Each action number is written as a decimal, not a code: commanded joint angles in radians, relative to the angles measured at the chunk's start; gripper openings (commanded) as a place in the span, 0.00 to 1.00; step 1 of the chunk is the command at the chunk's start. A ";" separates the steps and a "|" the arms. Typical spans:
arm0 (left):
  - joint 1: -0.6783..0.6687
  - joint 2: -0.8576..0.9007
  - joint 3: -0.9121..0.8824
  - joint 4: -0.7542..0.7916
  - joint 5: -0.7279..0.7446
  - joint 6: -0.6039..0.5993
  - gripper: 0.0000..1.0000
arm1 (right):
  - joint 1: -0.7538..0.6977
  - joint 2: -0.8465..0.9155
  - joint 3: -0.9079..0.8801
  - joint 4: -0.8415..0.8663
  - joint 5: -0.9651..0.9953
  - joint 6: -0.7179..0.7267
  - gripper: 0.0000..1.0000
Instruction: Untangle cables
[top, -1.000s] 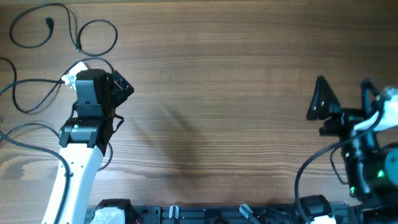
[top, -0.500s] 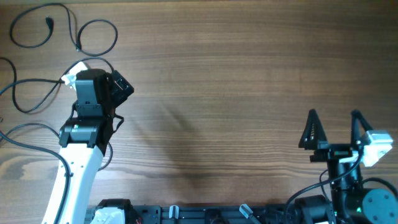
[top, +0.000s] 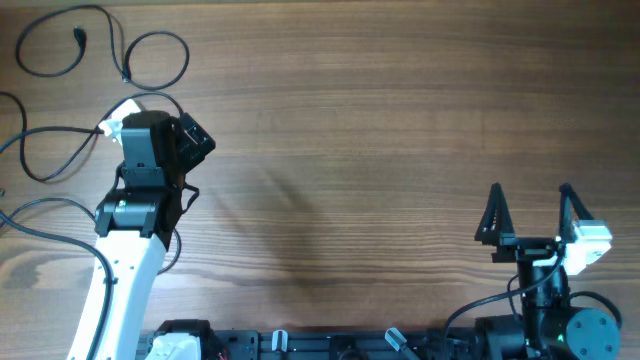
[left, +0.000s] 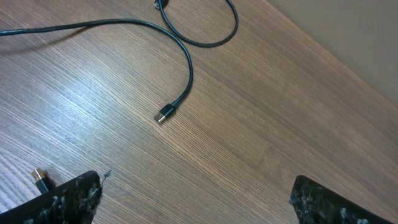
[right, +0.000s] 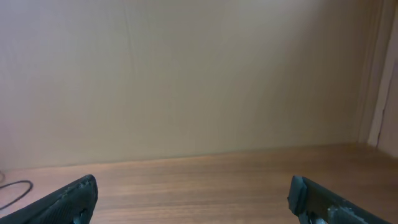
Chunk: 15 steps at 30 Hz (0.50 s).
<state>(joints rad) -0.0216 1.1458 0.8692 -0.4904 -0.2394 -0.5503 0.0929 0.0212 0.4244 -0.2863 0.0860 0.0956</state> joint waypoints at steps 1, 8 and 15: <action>-0.005 -0.014 0.008 0.002 -0.016 0.020 1.00 | -0.061 -0.018 -0.008 0.012 -0.057 -0.033 1.00; -0.005 -0.014 0.008 0.002 -0.016 0.020 1.00 | -0.108 -0.018 -0.079 0.066 -0.104 -0.025 1.00; -0.005 -0.014 0.008 0.002 -0.016 0.020 1.00 | -0.108 -0.018 -0.237 0.323 -0.111 -0.004 1.00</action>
<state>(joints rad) -0.0216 1.1458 0.8692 -0.4904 -0.2394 -0.5503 -0.0105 0.0193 0.2386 -0.0238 -0.0013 0.0807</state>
